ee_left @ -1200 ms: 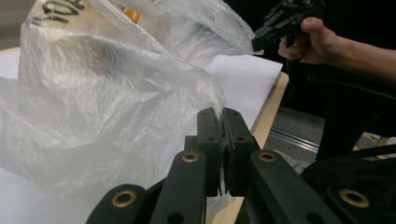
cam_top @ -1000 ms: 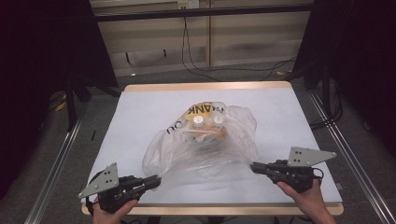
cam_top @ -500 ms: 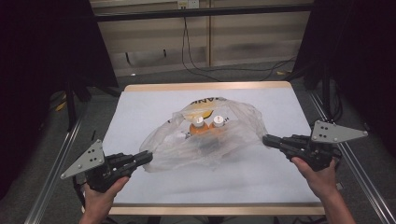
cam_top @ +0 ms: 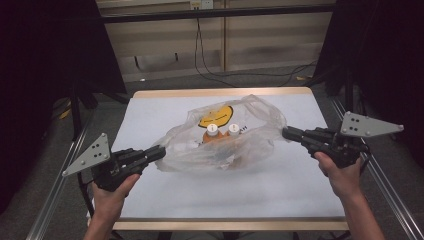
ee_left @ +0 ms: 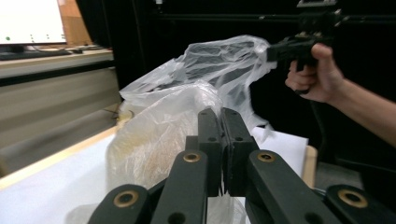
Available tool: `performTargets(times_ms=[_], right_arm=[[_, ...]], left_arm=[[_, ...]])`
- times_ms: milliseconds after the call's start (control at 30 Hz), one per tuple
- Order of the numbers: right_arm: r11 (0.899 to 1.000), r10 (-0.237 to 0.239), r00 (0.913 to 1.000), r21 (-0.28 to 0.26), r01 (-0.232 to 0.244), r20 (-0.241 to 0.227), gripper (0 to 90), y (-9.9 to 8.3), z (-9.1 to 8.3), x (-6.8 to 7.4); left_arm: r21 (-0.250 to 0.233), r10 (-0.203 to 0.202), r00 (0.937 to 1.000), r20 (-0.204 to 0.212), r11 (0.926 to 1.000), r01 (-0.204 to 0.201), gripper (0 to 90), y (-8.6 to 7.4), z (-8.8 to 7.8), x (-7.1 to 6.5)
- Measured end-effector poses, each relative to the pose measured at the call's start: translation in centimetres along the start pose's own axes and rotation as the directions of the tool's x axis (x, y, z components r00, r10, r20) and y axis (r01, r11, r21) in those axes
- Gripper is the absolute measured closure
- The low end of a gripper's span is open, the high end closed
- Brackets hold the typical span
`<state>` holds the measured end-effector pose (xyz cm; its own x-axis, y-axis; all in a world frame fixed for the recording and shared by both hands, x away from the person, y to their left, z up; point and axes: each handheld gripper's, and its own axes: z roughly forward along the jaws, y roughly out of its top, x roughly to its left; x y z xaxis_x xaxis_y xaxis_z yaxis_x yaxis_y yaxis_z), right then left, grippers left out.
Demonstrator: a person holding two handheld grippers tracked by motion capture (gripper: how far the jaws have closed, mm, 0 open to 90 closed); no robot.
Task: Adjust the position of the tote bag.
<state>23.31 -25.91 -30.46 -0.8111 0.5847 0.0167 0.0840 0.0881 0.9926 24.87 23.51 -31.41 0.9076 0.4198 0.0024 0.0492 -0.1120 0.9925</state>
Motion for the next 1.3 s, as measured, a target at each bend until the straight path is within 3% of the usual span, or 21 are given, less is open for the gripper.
performTargets(times_ms=[133,300,567,1000,1067,1300], right_arm=[[0.999,-0.008,0.9998,-0.033,0.009,0.019,90.0,1.6,-0.1,-0.9],[0.999,-0.028,0.9988,-0.044,0.030,0.041,90.0,3.0,0.0,-1.5],[0.995,-0.033,0.9973,-0.095,0.039,0.065,90.0,5.3,0.3,-2.5],[0.985,-0.046,0.9903,-0.157,0.066,0.131,90.0,9.4,0.9,-3.5],[0.986,-0.049,0.9871,-0.150,0.072,0.153,90.0,9.7,0.9,-3.5],[0.988,-0.006,0.9828,-0.152,0.034,0.185,90.0,8.6,0.6,-4.1]], left_arm=[[-0.015,-0.003,0.9998,-0.022,0.9999,0.002,88.2,0.8,0.4,0.6],[-0.002,0.024,0.9988,-0.042,0.9997,-0.024,88.2,2.0,0.9,1.8],[-0.048,0.002,0.9980,-0.064,0.9988,-0.006,88.3,4.0,0.9,3.5],[-0.091,0.015,0.9942,-0.106,0.9956,-0.025,89.0,7.6,0.9,5.5],[-0.079,0.026,0.9931,-0.114,0.9962,-0.036,89.1,7.8,1.1,5.8],[-0.083,-0.026,0.9889,-0.146,0.9965,0.014,89.1,6.5,1.3,7.1]])
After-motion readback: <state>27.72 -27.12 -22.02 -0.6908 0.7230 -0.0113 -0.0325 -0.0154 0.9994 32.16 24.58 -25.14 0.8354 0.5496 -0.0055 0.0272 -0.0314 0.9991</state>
